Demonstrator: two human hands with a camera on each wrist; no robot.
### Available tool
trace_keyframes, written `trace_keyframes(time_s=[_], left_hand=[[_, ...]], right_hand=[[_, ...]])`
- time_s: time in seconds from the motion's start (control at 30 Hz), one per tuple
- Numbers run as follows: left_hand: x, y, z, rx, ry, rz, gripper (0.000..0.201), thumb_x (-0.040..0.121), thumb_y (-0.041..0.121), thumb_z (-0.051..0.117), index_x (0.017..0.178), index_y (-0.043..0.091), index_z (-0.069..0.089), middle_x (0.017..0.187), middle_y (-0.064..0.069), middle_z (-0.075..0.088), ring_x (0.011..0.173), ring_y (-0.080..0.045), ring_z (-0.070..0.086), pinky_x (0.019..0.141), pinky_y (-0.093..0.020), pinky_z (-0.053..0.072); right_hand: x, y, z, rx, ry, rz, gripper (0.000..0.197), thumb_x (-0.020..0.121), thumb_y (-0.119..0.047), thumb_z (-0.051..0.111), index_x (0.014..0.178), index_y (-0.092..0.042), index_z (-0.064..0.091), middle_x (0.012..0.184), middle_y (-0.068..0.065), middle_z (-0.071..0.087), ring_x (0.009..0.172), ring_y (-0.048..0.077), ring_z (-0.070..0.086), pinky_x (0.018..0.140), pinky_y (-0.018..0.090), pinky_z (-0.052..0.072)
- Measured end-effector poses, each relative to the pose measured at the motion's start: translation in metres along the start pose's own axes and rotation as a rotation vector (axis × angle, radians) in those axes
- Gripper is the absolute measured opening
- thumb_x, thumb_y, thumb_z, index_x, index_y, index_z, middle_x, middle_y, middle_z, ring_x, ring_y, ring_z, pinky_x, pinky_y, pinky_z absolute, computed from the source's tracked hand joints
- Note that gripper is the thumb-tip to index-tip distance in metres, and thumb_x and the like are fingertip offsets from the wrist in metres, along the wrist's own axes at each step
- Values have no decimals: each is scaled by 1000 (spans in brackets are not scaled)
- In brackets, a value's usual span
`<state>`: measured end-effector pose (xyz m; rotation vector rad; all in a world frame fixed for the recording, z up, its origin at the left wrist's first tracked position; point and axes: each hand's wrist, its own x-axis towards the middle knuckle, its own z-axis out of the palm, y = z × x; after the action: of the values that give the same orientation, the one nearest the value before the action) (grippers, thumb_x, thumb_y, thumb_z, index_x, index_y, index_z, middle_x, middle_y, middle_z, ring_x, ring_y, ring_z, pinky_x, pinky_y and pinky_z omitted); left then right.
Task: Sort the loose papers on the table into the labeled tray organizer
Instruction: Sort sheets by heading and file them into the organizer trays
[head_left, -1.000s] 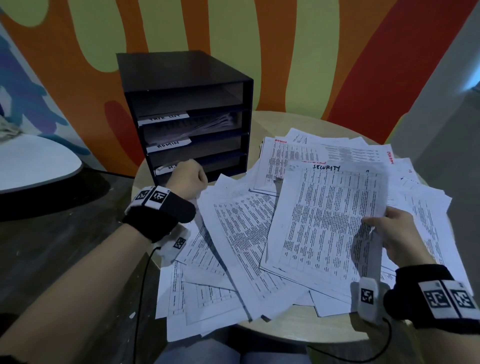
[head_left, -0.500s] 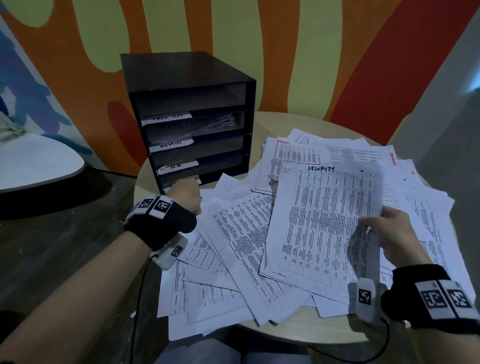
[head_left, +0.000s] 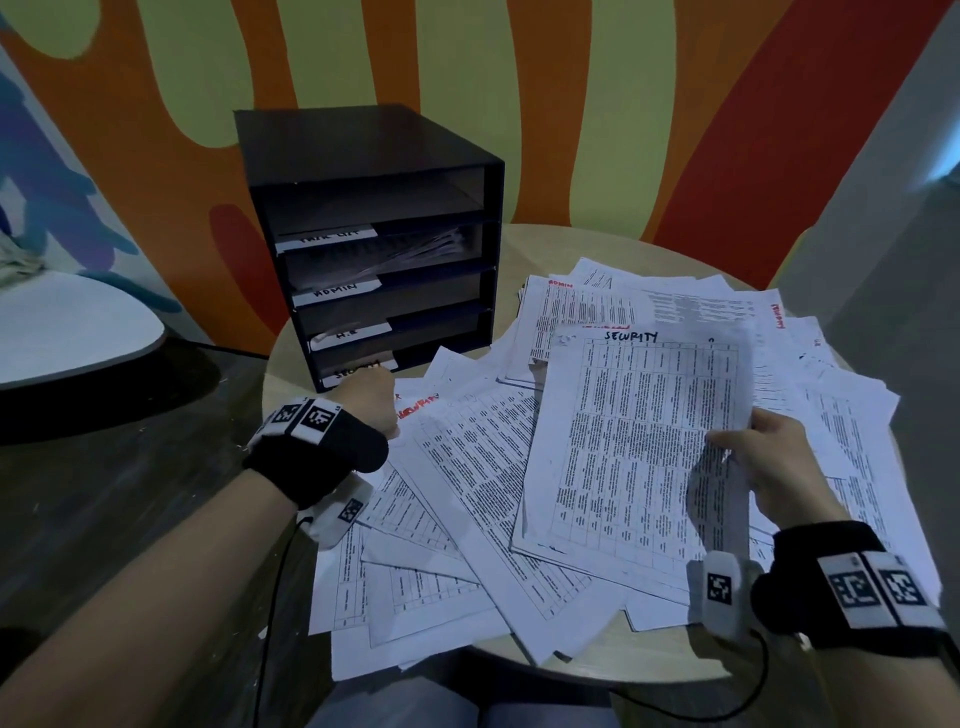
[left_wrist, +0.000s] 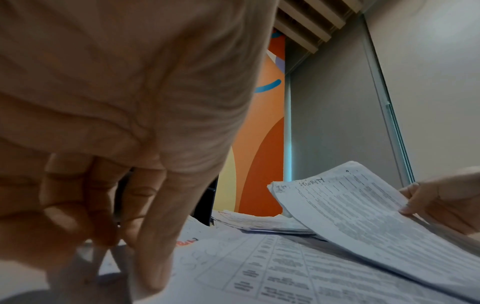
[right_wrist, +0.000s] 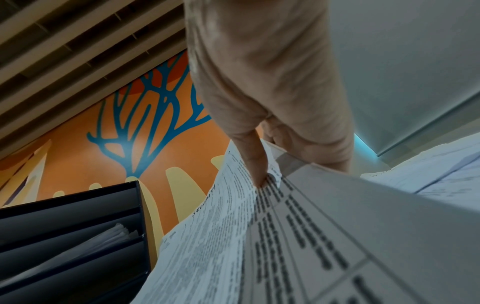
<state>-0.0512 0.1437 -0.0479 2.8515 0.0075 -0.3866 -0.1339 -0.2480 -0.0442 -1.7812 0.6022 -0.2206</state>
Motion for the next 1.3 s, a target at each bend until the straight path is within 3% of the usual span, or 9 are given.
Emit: trace_keyframes(time_s=[0.13, 0.27, 0.47, 0.57, 0.77, 0.9, 1.0, 1.17, 1.3], left_hand=[[3, 3, -15, -147, 216, 105, 26, 88, 7, 59, 63, 10, 55, 84, -15, 70, 77, -29, 67, 70, -40, 57], [-8, 26, -35, -565, 603, 253, 12, 99, 13, 48, 93, 7, 56, 82, 0, 59, 68, -11, 53, 60, -27, 44], [-13, 33, -19, -873, 100, 126, 58, 89, 3, 66, 139, 3, 38, 92, -7, 63, 78, -19, 61, 61, -23, 50], [-7, 22, -10, -614, -41, 101, 36, 85, 0, 69, 119, -5, 58, 102, -19, 68, 81, -26, 64, 60, -26, 48], [-1, 6, -2, -787, 163, 56, 13, 82, 5, 71, 80, 10, 60, 76, -13, 58, 67, -21, 57, 62, -31, 42], [-19, 15, -21, -1035, 465, 137, 17, 84, 7, 72, 95, -6, 70, 86, -16, 71, 73, -22, 67, 68, -34, 53], [-36, 23, -51, -1175, 617, 276, 7, 90, 12, 66, 92, 6, 70, 80, -4, 73, 71, -16, 72, 60, -27, 57], [-48, 27, -101, -1276, 706, 477, 21, 90, 8, 66, 105, -7, 66, 98, -12, 72, 91, -25, 72, 79, -35, 59], [-45, 38, -119, -1311, 726, 561, 11, 89, 2, 64, 97, 9, 68, 89, 4, 76, 89, -18, 72, 80, -33, 57]], right_hand=[[2, 1, 0, -4, 6, 16, 27, 85, 8, 60, 111, 3, 64, 99, 23, 65, 86, 36, 60, 83, 57, 50], [0, 0, 0, -8, -2, -1, 22, 87, 9, 58, 106, 2, 63, 94, 21, 63, 75, 32, 58, 67, 39, 51], [-1, -2, 0, -12, -15, 0, 21, 87, 9, 57, 106, 0, 62, 94, 21, 63, 74, 33, 58, 65, 37, 50], [-4, -4, 0, -7, -14, 0, 20, 88, 9, 57, 106, 2, 62, 94, 21, 62, 71, 32, 57, 60, 32, 48], [-6, -6, 0, -13, -15, 4, 22, 89, 8, 56, 110, 2, 61, 97, 20, 61, 66, 28, 55, 55, 30, 44], [-6, -5, -1, -6, -5, 2, 25, 88, 9, 56, 112, 3, 61, 98, 20, 62, 71, 30, 55, 61, 33, 46], [-4, -3, -4, 3, 12, 4, 27, 88, 9, 56, 114, 3, 62, 95, 19, 63, 77, 32, 57, 70, 38, 47], [-4, -3, -7, 8, 57, -20, 27, 87, 11, 54, 111, 2, 62, 96, 20, 62, 79, 32, 56, 73, 41, 46], [-4, -5, -8, 25, 78, -53, 18, 87, 10, 54, 102, 10, 63, 85, 17, 58, 70, 27, 51, 64, 34, 40]])
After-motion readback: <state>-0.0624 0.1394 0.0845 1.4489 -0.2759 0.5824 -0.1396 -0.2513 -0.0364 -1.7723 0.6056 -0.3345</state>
